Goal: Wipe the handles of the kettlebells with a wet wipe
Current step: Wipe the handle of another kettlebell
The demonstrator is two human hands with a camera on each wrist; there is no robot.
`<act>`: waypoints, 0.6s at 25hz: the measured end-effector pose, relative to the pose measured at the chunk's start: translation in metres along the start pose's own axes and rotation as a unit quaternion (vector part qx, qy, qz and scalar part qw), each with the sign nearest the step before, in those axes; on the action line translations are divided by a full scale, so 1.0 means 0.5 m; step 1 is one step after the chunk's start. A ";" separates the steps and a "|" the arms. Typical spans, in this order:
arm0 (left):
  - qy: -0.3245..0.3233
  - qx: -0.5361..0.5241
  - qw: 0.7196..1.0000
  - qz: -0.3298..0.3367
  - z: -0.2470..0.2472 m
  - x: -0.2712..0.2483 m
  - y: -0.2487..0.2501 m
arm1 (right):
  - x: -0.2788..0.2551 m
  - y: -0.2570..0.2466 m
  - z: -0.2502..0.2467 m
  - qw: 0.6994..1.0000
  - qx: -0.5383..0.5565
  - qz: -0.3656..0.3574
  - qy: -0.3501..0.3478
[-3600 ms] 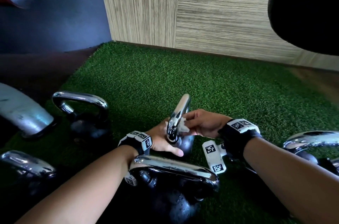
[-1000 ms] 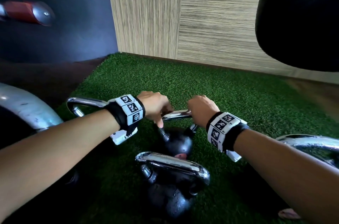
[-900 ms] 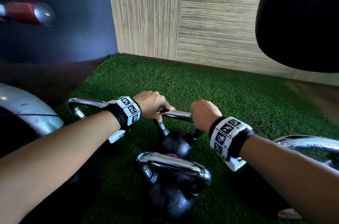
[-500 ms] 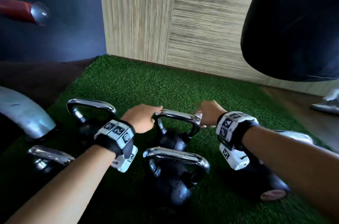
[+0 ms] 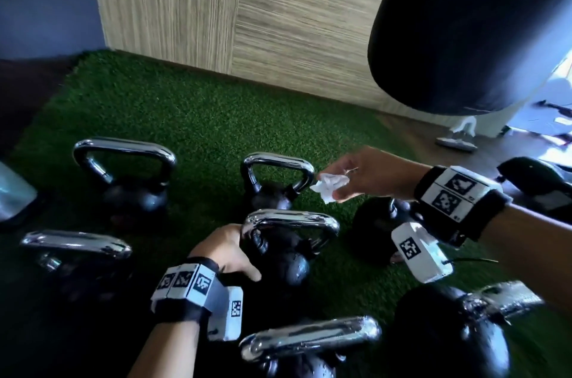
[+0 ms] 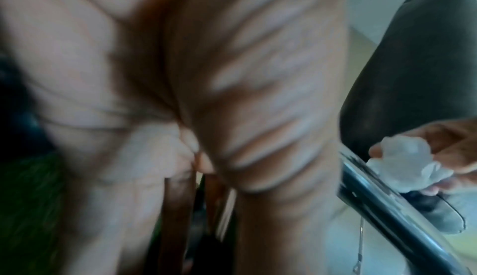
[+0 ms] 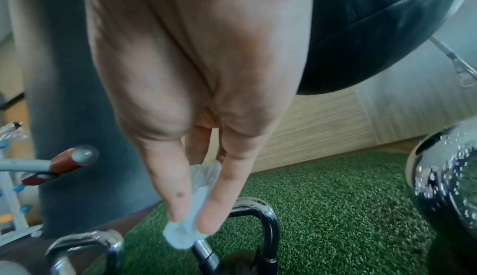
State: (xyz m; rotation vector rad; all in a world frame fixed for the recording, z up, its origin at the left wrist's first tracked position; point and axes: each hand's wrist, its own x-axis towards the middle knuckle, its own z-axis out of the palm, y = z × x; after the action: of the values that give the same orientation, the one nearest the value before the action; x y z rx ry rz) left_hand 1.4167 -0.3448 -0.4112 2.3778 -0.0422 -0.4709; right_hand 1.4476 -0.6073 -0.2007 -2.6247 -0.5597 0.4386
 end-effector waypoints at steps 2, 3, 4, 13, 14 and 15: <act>0.016 -0.062 0.998 0.018 0.024 -0.009 0.001 | -0.036 -0.025 -0.007 1.000 -0.018 0.006 0.021; 0.024 -0.084 0.996 0.024 0.032 -0.014 0.002 | -0.046 -0.029 -0.002 0.999 -0.003 0.003 0.034; 0.033 -0.092 0.995 0.030 0.036 -0.016 0.003 | -0.052 -0.029 0.006 0.998 0.027 -0.006 0.052; 0.052 -0.033 0.997 0.045 0.050 0.007 -0.001 | -0.036 0.026 0.096 0.984 -0.045 -0.101 0.139; 0.055 -0.038 0.997 0.045 0.053 0.007 0.003 | -0.039 0.025 0.102 0.984 -0.039 -0.110 0.134; 0.061 -0.047 0.996 0.046 0.060 0.009 0.005 | -0.038 0.025 0.104 0.984 -0.033 -0.119 0.130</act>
State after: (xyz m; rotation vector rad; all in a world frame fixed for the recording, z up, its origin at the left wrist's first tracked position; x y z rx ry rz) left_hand 1.4108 -0.3663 -0.4316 2.2967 -0.0728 -0.2778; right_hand 1.4151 -0.6087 -0.2471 -2.5779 -0.7958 0.0017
